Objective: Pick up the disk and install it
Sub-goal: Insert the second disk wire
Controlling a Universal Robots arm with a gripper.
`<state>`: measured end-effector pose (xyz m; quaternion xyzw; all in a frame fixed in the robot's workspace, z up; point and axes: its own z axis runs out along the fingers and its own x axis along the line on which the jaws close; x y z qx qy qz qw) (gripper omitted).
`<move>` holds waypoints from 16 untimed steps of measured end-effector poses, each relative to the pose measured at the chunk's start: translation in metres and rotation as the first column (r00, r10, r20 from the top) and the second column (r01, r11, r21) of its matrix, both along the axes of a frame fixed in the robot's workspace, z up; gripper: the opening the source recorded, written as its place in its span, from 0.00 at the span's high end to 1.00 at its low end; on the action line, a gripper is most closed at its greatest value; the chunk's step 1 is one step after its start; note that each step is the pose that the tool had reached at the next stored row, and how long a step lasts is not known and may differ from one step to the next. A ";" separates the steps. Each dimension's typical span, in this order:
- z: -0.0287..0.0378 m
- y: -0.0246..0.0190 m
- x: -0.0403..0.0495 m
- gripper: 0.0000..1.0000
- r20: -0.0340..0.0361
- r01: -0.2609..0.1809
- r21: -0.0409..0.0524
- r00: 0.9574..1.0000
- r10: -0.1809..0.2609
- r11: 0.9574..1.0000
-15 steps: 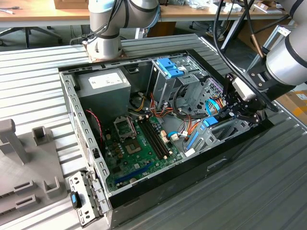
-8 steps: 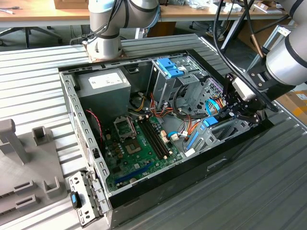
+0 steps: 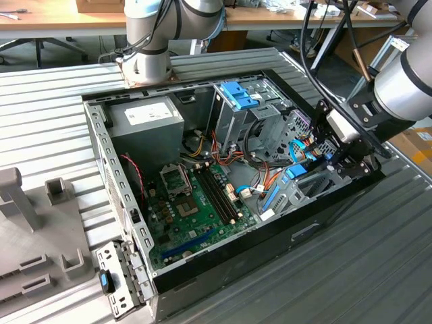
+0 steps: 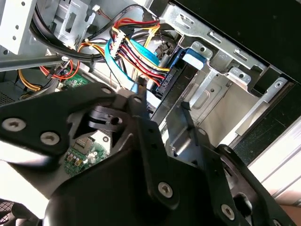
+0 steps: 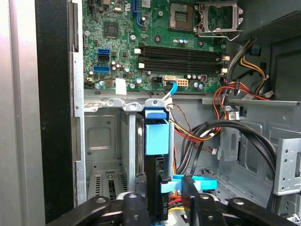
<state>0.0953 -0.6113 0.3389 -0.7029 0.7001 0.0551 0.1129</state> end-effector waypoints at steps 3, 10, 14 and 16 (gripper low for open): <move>0.0005 0.0000 0.0000 0.52 0.000 0.000 0.000 1.000 0.000 1.000; 0.0285 0.0038 -0.0032 0.52 0.007 0.000 -0.001 1.000 0.000 1.000; 0.0379 0.0120 -0.0109 0.52 0.013 0.000 -0.001 1.000 0.000 1.000; 0.0384 0.0137 -0.0151 0.52 0.014 0.000 -0.001 1.000 0.000 1.000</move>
